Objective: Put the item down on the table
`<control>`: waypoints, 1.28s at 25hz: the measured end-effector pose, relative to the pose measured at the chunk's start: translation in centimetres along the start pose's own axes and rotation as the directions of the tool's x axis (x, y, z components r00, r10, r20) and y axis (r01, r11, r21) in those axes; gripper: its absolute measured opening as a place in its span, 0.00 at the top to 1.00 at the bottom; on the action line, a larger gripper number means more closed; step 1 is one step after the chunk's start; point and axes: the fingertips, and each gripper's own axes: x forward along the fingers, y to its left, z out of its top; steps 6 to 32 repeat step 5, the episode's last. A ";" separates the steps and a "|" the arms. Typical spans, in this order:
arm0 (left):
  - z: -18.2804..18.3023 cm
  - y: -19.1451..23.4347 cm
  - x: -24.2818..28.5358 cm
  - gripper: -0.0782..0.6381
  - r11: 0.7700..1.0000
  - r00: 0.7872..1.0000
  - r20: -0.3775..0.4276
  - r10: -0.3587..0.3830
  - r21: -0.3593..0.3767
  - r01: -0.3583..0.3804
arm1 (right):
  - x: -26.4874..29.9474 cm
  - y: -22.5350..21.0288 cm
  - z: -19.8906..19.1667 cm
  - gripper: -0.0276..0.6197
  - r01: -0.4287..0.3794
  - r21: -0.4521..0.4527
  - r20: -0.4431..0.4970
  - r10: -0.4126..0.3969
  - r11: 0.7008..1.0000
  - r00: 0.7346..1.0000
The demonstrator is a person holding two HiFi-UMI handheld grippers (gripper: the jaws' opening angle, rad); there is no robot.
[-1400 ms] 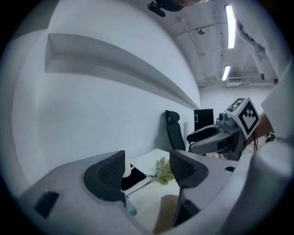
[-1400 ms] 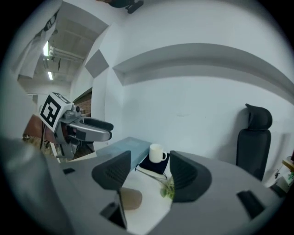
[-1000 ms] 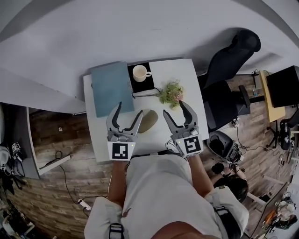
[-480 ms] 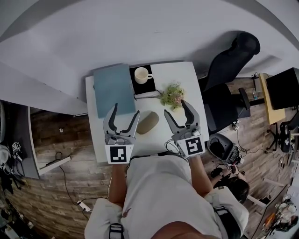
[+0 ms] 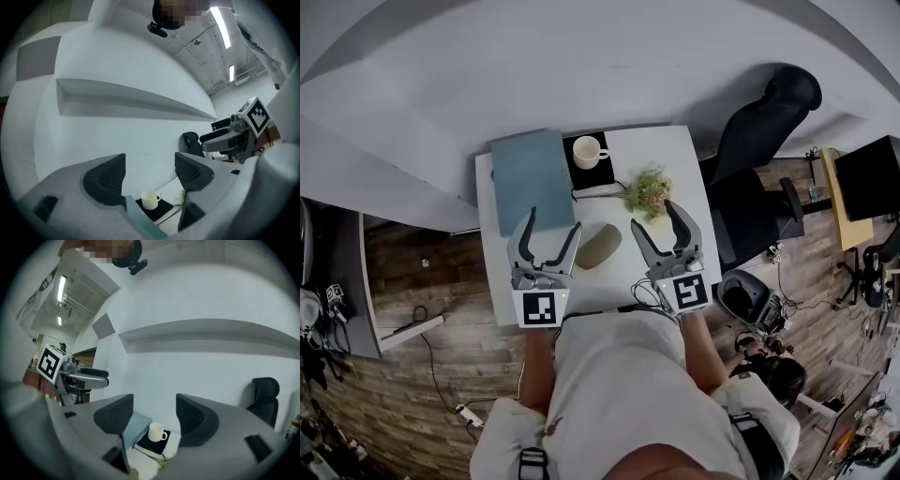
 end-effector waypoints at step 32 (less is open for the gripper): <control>0.0 0.2 -0.5 0.42 1.000 1.000 0.001 0.006 0.016 -0.006 | -0.1 0.6 0.1 0.54 -0.006 -0.021 0.002 0.006 1.000 1.000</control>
